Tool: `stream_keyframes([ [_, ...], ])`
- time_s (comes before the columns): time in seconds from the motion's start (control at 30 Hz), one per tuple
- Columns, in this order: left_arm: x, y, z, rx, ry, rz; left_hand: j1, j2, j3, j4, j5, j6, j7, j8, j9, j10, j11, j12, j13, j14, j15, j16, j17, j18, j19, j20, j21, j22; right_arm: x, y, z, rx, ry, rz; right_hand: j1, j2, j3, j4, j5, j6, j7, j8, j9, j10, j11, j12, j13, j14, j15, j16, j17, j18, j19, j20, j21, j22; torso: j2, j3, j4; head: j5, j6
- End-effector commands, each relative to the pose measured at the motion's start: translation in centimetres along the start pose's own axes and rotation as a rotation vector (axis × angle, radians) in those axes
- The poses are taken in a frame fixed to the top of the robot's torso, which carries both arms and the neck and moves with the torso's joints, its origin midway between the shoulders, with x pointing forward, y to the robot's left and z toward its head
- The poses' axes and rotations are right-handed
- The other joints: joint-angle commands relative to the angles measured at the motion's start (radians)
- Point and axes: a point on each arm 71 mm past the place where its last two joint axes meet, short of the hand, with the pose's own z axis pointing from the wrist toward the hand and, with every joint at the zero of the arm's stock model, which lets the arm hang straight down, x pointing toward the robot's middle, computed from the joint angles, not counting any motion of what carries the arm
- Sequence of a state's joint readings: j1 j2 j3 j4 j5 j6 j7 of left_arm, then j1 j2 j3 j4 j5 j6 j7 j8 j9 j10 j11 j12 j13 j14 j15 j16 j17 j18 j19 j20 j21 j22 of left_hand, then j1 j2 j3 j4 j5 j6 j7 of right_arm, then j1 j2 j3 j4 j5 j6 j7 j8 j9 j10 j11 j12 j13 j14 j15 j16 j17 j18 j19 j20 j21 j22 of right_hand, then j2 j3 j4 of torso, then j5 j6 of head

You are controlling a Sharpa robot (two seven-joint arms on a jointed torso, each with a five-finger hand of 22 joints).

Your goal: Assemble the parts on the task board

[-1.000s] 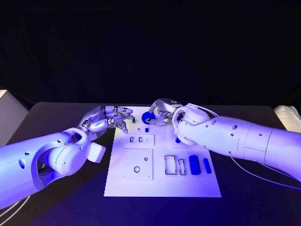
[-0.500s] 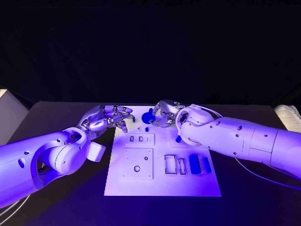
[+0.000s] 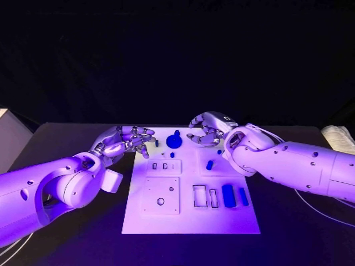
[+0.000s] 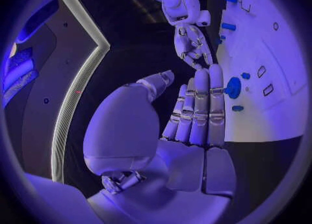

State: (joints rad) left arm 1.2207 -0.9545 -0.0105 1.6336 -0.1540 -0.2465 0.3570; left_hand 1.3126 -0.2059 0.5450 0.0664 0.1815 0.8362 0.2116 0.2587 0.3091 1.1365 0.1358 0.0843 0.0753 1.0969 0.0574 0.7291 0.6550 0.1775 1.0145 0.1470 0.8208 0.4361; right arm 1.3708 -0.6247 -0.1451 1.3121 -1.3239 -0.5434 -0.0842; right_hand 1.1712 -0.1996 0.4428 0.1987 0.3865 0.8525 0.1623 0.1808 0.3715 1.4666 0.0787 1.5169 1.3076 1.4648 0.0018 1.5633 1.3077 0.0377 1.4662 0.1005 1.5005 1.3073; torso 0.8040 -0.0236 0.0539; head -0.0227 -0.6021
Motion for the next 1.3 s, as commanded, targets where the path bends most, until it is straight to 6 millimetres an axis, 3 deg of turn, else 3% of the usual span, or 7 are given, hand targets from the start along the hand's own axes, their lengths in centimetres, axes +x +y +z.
stream_keyframes([
  [0.03, 0.0, -0.1, 0.1, 0.013, 0.016, -0.005, 0.000, 0.008, 0.001, -0.006, -0.005, -0.009, -0.001, -0.006, 0.006, -0.008, 0.002, 0.000, 0.001, -0.002, 0.001, -0.010, -0.002, 0.007, -0.011, 0.001, 0.007, -0.001, -1.5, -1.2, -0.9, -0.052, -0.040, 0.142, 0.027, -0.001, 0.013, -0.028, -0.020, 0.007, 0.002, -0.001, -0.003, 0.026, 0.003, -0.004, 0.200, 0.102, 0.001, 0.000, 0.247, -0.014, 0.069, 0.002, -0.006, 0.183, -0.009, 0.0040, -0.0119, 0.002, 0.008],
  [0.23, -0.1, 0.0, 0.2, 0.014, 0.013, -0.006, 0.000, 0.008, 0.001, -0.006, -0.005, -0.009, -0.001, -0.006, 0.006, -0.008, 0.002, 0.000, 0.001, -0.002, 0.001, -0.010, -0.002, 0.007, -0.011, 0.001, 0.007, -0.001, -3.3, -5.2, -2.8, -0.022, -0.021, 0.254, 0.094, -0.031, 0.025, -0.094, -0.069, -0.009, 0.013, -0.011, -0.011, 0.007, 0.012, -0.018, 0.185, 0.102, 0.010, 0.000, 0.246, -0.016, 0.070, 0.009, -0.002, 0.188, -0.015, 0.0143, -0.0240, 0.008, 0.012],
  [0.43, 0.0, 0.2, 0.3, 0.013, 0.017, -0.010, 0.000, 0.007, 0.001, -0.006, -0.005, -0.010, 0.000, -0.007, 0.006, -0.008, 0.003, 0.000, 0.001, -0.002, 0.001, -0.010, -0.002, 0.006, -0.011, 0.001, 0.007, -0.001, -4.5, -9.5, -4.5, 0.038, 0.012, 0.270, 0.138, -0.048, 0.003, -0.133, -0.140, -0.022, 0.016, -0.017, -0.017, -0.012, 0.016, -0.031, 0.171, 0.102, 0.014, 0.000, 0.247, -0.016, 0.069, 0.014, -0.003, 0.189, -0.018, 0.0243, -0.0272, 0.004, 0.009],
  [0.73, 0.2, 0.6, 0.4, 0.008, 0.021, -0.016, 0.000, 0.006, 0.001, -0.007, -0.005, -0.010, 0.000, -0.007, 0.006, -0.009, 0.003, 0.000, 0.001, -0.002, 0.001, -0.011, -0.002, 0.006, -0.012, 0.001, 0.007, -0.001, -4.2, -13.1, -5.8, 0.112, 0.080, 0.202, 0.172, -0.045, -0.009, -0.154, -0.124, -0.032, 0.019, -0.022, -0.021, -0.012, 0.018, -0.031, 0.170, 0.104, 0.015, 0.004, 0.255, -0.017, 0.071, 0.015, 0.002, 0.194, -0.018, 0.0353, -0.0325, 0.007, 0.002],
  [0.9, 0.4, 0.7, 0.5, 0.007, 0.025, -0.020, 0.000, 0.006, 0.001, -0.007, -0.005, -0.011, 0.000, -0.007, 0.006, -0.009, 0.003, 0.000, 0.001, -0.002, 0.001, -0.011, -0.001, 0.006, -0.012, 0.001, 0.007, -0.001, -3.5, -13.7, -6.0, 0.131, 0.112, 0.183, 0.171, -0.045, -0.015, -0.153, -0.128, -0.029, 0.020, -0.021, -0.021, -0.013, 0.019, -0.031, 0.170, 0.104, 0.016, 0.004, 0.255, -0.017, 0.071, 0.016, 0.001, 0.193, -0.017, 0.0368, -0.0332, 0.007, -0.003],
  [1.1, 0.2, 0.8, 0.5, 0.005, 0.022, -0.019, 0.000, 0.006, 0.001, -0.007, -0.005, -0.011, 0.000, -0.007, 0.006, -0.009, 0.003, 0.000, 0.001, -0.002, 0.001, -0.011, -0.001, 0.006, -0.012, 0.001, 0.007, -0.001, -2.9, -14.2, -5.9, 0.158, 0.122, 0.165, 0.169, -0.045, -0.018, -0.152, -0.130, -0.029, 0.020, -0.020, -0.021, -0.012, 0.019, -0.031, 0.170, 0.104, 0.016, 0.004, 0.255, -0.017, 0.071, 0.016, 0.001, 0.193, -0.017, 0.0328, -0.0313, 0.001, -0.007],
  [1.3, 0.2, 0.8, 0.4, 0.004, 0.020, -0.018, 0.000, 0.006, 0.001, -0.007, -0.005, -0.011, 0.000, -0.007, 0.006, -0.009, 0.003, 0.000, 0.001, -0.002, 0.001, -0.011, -0.001, 0.006, -0.012, 0.001, 0.007, -0.001, -2.7, -14.5, -5.6, 0.191, 0.087, 0.151, 0.161, -0.023, -0.018, -0.139, -0.112, -0.014, 0.020, -0.013, -0.020, -0.001, 0.019, -0.023, 0.178, 0.104, 0.017, 0.005, 0.257, -0.017, 0.072, 0.017, 0.003, 0.195, -0.016, 0.0320, -0.0284, 0.002, -0.010],
])
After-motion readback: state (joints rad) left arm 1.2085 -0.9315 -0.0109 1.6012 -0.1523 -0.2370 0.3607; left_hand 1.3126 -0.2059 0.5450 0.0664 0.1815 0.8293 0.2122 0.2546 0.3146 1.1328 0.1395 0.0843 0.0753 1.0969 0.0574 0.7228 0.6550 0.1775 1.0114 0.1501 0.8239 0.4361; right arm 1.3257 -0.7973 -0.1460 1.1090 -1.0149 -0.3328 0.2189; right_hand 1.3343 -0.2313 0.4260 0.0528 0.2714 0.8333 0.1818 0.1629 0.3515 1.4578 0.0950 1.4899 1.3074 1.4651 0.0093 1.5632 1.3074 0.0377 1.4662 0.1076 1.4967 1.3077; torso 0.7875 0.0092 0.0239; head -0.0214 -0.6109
